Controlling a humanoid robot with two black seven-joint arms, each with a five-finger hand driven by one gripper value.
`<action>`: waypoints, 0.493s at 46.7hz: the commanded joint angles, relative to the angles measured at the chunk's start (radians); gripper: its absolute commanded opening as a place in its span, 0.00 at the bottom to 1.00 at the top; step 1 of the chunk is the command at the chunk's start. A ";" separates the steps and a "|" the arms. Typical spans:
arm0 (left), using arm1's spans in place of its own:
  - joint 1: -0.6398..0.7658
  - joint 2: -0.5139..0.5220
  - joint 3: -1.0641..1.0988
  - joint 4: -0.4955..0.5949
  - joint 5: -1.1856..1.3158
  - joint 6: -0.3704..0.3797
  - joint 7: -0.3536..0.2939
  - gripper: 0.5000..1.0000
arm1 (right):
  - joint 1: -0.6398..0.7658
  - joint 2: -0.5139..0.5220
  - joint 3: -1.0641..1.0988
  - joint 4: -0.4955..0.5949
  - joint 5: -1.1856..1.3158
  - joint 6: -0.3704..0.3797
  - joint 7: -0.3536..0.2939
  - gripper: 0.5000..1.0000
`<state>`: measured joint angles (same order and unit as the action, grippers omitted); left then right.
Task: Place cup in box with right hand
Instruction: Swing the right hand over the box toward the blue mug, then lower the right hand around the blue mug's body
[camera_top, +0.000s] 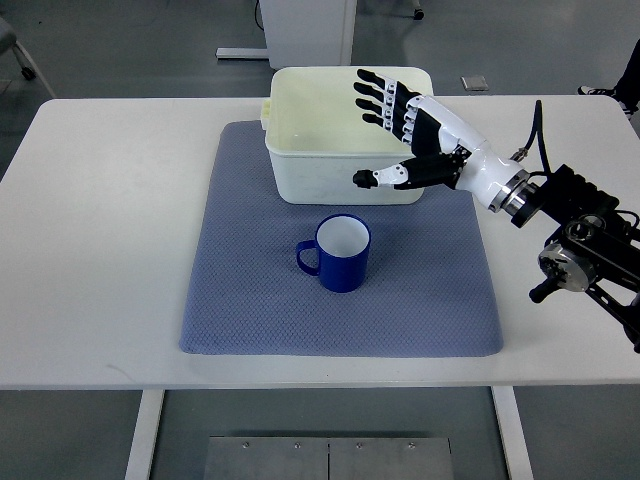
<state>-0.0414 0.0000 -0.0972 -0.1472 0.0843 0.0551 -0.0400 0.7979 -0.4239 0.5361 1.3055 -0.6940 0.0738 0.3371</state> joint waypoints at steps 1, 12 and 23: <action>0.000 0.000 0.000 0.000 0.000 0.000 0.000 1.00 | -0.002 0.001 -0.022 0.000 -0.010 0.000 0.000 1.00; 0.000 0.000 -0.003 0.000 0.000 0.000 -0.001 1.00 | 0.000 0.004 -0.061 0.015 -0.033 0.000 0.008 1.00; 0.000 0.000 -0.003 0.000 0.000 0.000 -0.001 1.00 | -0.005 0.004 -0.097 0.015 -0.047 0.001 0.017 1.00</action>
<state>-0.0414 0.0000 -0.0988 -0.1471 0.0843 0.0551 -0.0401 0.7968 -0.4203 0.4597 1.3224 -0.7362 0.0747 0.3468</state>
